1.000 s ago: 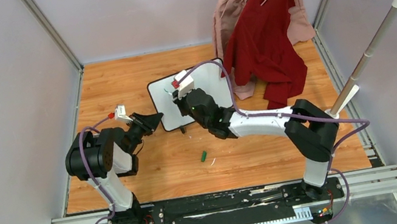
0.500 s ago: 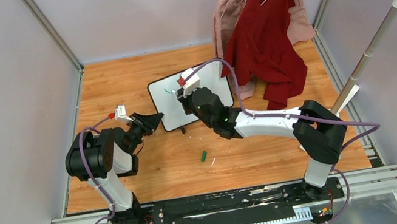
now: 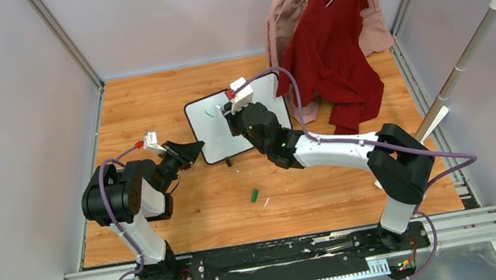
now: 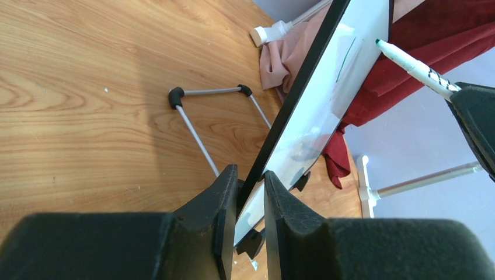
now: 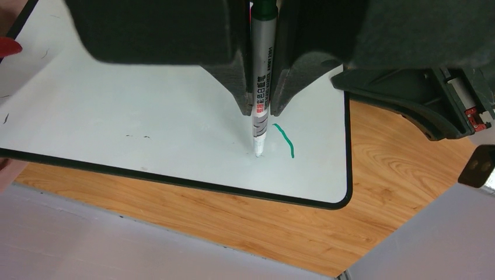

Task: Write a sentence on the whiteboard

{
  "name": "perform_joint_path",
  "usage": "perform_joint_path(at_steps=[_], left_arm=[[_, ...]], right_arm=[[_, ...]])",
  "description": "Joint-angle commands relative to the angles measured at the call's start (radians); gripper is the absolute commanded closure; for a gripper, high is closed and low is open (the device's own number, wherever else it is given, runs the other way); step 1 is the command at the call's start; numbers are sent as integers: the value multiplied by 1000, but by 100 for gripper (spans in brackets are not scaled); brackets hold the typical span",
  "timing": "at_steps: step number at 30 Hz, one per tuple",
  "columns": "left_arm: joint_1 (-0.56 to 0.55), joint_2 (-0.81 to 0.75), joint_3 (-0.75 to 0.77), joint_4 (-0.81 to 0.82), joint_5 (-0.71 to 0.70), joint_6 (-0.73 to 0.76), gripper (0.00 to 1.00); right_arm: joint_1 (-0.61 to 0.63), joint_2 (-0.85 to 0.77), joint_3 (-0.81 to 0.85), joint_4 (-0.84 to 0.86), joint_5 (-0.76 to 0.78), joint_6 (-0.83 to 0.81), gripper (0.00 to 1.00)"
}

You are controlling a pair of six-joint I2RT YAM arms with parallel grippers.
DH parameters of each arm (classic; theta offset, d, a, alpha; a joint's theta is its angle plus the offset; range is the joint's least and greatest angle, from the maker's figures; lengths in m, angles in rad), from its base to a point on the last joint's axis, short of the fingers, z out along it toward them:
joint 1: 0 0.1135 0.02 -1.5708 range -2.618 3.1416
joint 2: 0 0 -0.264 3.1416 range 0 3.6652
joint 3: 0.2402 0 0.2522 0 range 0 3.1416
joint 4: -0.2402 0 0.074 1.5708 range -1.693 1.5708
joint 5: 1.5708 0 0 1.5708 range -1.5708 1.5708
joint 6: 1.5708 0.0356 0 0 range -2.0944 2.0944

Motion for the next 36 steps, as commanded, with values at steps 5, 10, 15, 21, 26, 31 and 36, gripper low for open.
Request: perform_joint_path(at_steps=[5, 10, 15, 21, 26, 31, 36], left_arm=[[1, -13, -14, 31, -7, 15, 87], [1, -16, -13, 32, -4, 14, 87], [1, -18, -15, 31, -5, 14, 87], [1, -22, -16, 31, -5, 14, 88], [1, -25, -17, 31, -5, 14, 88], [1, -24, -17, 32, -4, 14, 88], [1, -23, -17, 31, -5, 12, 88]], right_arm=[[-19, 32, 48, 5, -11, 24, 100], [-20, 42, 49, -8, -11, 33, 100], [-20, 44, 47, -20, -19, 35, 100], [-19, 44, 38, -34, -43, 52, 100], [-19, 42, 25, -40, -58, 66, 100], [-18, 35, 8, -46, -55, 70, 100], [-18, 31, -12, -49, -58, 79, 100]])
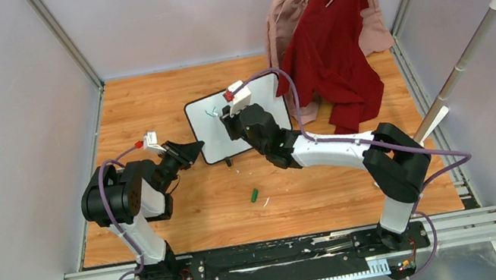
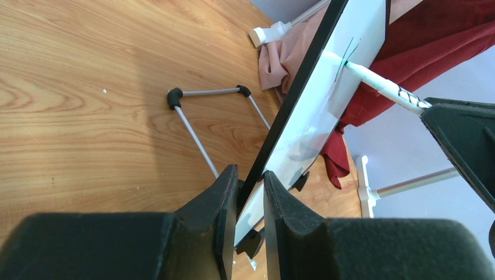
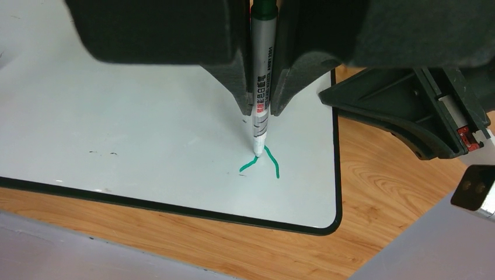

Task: Write a sentence on the whiteboard

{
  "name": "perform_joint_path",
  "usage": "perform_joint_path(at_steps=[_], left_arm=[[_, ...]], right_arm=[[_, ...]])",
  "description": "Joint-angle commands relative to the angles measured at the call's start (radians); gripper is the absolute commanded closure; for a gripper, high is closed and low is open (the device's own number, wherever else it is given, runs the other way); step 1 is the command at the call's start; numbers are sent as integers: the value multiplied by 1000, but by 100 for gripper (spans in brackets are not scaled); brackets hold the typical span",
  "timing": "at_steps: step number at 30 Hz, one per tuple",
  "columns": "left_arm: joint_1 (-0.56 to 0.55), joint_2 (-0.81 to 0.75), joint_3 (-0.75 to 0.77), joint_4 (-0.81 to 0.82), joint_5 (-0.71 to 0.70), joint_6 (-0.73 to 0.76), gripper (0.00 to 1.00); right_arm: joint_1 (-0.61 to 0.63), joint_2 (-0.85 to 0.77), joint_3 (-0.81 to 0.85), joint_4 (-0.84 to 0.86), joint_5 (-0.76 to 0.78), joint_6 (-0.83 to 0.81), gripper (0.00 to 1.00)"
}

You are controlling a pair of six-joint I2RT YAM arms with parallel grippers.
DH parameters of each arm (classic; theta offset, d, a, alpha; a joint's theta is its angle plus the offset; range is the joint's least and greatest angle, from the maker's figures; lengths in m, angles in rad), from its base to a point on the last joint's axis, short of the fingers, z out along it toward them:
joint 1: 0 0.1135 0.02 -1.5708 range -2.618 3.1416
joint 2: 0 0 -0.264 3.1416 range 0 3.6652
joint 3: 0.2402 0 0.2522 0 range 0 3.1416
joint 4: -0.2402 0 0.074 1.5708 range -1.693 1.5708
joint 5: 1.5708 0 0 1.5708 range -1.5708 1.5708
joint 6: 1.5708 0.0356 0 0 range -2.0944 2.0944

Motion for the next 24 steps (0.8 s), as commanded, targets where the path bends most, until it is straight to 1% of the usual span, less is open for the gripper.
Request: perform_joint_path(at_steps=[1, 15, 24], left_arm=[[1, -13, -14, 32, -5, 12, 88], [1, -12, -13, 32, -6, 12, 88], [1, -8, -12, 31, -4, 14, 88]], right_arm=[[-9, 2, -32, -14, -5, 23, 100], [0, -33, -95, -11, -10, 47, 100], [1, -156, -111, 7, -1, 58, 100]])
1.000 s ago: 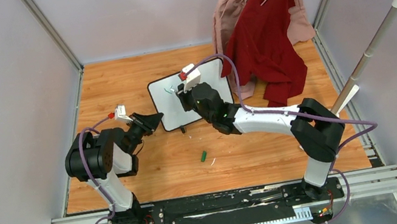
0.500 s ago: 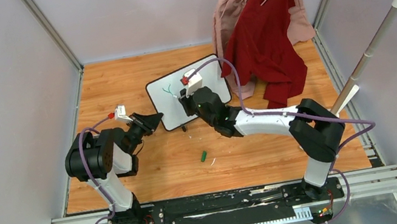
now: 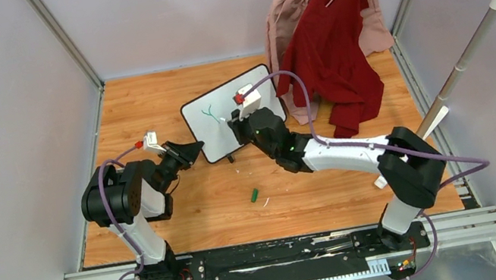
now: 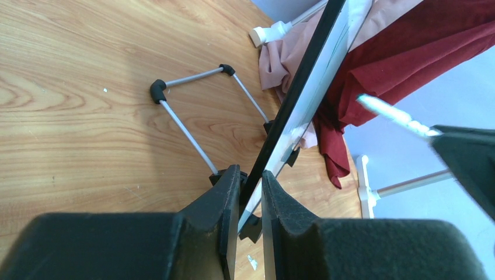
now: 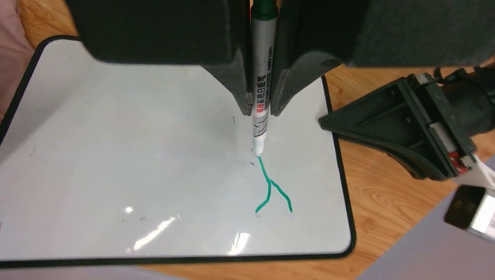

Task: Write a sentence on the whiteboard

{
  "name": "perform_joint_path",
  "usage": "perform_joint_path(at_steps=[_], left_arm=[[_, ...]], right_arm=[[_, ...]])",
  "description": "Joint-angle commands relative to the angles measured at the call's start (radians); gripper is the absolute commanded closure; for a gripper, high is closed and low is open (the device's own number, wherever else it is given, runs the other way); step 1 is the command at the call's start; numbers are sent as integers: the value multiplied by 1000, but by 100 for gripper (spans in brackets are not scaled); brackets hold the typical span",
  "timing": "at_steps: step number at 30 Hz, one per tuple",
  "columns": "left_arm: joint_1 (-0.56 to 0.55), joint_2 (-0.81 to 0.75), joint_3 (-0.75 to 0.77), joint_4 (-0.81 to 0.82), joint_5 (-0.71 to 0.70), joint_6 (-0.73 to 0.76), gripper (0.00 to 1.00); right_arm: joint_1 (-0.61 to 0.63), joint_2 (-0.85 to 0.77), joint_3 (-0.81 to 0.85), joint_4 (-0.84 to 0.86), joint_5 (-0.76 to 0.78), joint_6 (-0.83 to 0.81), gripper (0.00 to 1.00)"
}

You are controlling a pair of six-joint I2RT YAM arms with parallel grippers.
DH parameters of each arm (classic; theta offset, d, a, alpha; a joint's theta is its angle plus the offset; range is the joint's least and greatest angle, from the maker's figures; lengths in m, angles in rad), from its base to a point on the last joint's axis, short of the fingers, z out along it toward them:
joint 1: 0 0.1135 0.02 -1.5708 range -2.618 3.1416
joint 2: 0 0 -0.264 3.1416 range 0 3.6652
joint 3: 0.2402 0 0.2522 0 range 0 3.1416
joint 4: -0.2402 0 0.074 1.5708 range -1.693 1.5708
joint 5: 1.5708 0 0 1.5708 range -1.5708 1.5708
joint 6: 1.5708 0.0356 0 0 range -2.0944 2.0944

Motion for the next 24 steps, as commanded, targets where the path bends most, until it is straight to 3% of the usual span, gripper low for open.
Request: perform_joint_path(at_steps=[1, 24], left_arm=[[1, -8, -11, 32, -3, 15, 88], [1, 2, -5, 32, 17, 23, 97]], right_arm=[[-3, -91, -9, 32, 18, 10, 100], [-61, 30, 45, 106, -78, -38, 100]])
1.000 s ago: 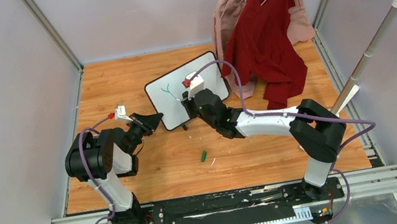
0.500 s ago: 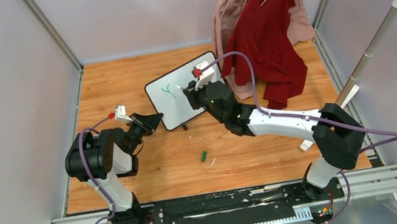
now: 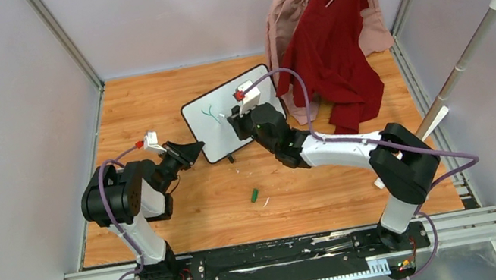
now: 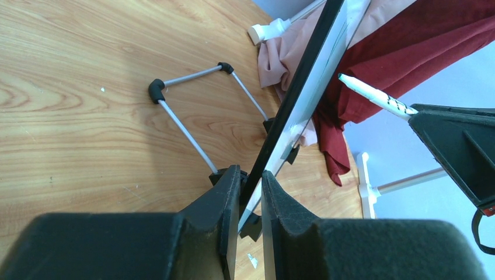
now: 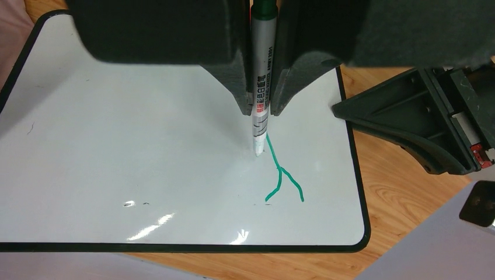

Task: Write a sentence on the whiteboard

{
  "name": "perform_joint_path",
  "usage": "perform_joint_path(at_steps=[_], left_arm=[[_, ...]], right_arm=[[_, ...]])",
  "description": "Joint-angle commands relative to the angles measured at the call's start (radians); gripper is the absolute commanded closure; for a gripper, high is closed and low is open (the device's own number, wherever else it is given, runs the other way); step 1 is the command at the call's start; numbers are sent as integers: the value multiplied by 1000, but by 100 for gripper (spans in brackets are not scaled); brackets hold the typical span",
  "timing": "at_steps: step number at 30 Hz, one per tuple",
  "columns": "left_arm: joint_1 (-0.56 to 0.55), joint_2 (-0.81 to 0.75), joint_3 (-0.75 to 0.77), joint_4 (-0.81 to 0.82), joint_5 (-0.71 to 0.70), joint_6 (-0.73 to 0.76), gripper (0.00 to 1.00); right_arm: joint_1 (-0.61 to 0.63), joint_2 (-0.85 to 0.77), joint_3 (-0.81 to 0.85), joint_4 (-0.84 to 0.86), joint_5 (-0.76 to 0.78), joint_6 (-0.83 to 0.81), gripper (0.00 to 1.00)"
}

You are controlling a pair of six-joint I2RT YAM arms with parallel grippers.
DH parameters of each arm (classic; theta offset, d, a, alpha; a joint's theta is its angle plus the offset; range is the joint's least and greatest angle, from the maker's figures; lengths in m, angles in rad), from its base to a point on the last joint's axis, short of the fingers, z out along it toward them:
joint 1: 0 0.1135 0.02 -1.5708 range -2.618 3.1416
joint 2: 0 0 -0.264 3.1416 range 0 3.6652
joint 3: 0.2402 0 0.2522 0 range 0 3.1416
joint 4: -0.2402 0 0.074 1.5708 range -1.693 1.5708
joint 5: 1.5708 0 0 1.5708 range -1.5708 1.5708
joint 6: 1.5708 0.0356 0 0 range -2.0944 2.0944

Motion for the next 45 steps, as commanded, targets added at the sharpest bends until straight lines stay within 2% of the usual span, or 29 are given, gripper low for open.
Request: perform_joint_path(at_steps=[1, 17, 45], left_arm=[[1, 3, -4, 33, 5, 16, 97], [1, -1, -3, 32, 8, 15, 99], [1, -11, -6, 32, 8, 13, 100]], right_arm=[[-16, 9, 39, 39, -13, 0, 100], [-25, 43, 75, 1, -11, 13, 100], [-30, 24, 5, -34, -4, 17, 100]])
